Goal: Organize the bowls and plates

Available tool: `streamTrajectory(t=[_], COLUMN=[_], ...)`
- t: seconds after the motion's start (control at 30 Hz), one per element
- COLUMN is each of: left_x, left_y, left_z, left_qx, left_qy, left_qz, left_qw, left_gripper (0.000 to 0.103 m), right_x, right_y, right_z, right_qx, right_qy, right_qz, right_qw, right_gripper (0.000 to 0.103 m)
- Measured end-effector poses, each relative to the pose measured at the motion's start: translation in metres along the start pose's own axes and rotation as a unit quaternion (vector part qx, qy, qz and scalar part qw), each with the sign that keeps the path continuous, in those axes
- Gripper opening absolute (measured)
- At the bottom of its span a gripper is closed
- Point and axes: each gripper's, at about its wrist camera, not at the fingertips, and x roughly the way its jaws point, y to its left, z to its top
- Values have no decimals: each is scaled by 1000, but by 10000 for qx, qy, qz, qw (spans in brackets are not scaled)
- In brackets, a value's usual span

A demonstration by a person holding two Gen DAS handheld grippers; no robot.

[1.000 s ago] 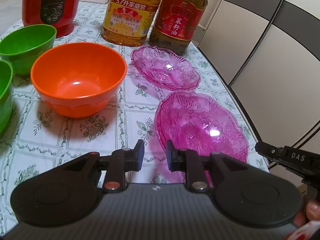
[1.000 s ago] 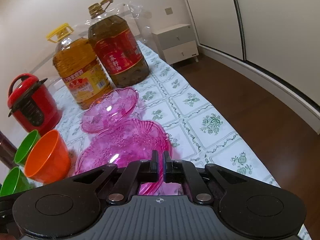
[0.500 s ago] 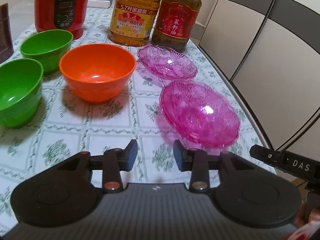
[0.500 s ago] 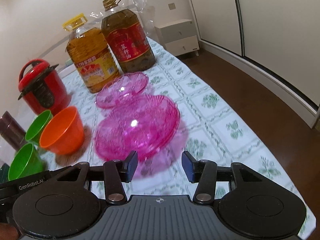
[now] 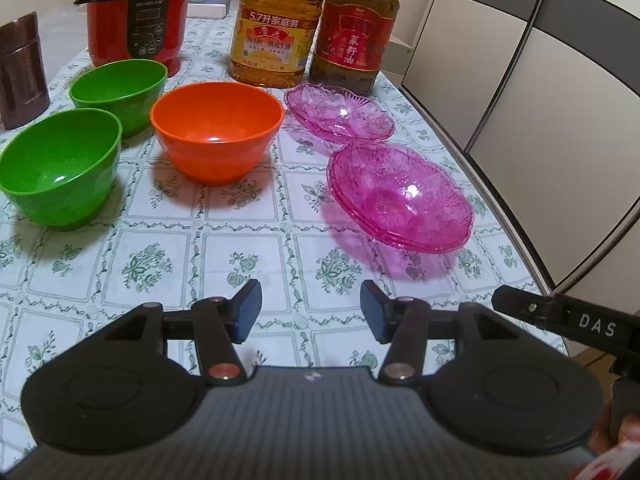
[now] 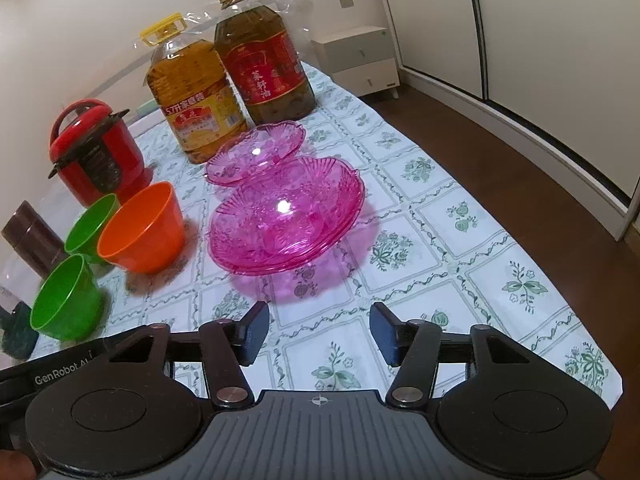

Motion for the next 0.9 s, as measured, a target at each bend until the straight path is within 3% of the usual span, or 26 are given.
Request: streamTrajectory(t=[0.47,0.9], left_x=[-9,5], left_y=[14,10], left_z=[13,119], left_qx=[15,434], left_qy=[2,-401], left_qz=[-144,-264], left_qw=[9999,9979], left_gripper=[51,51], right_x=[5,22], right_y=[13,26], right_z=[4,95], right_qx=[110,-183], right_qy=[102,-99], right_qz=[175,341], right_qw=[9997,9992], right_gripper=[58,58])
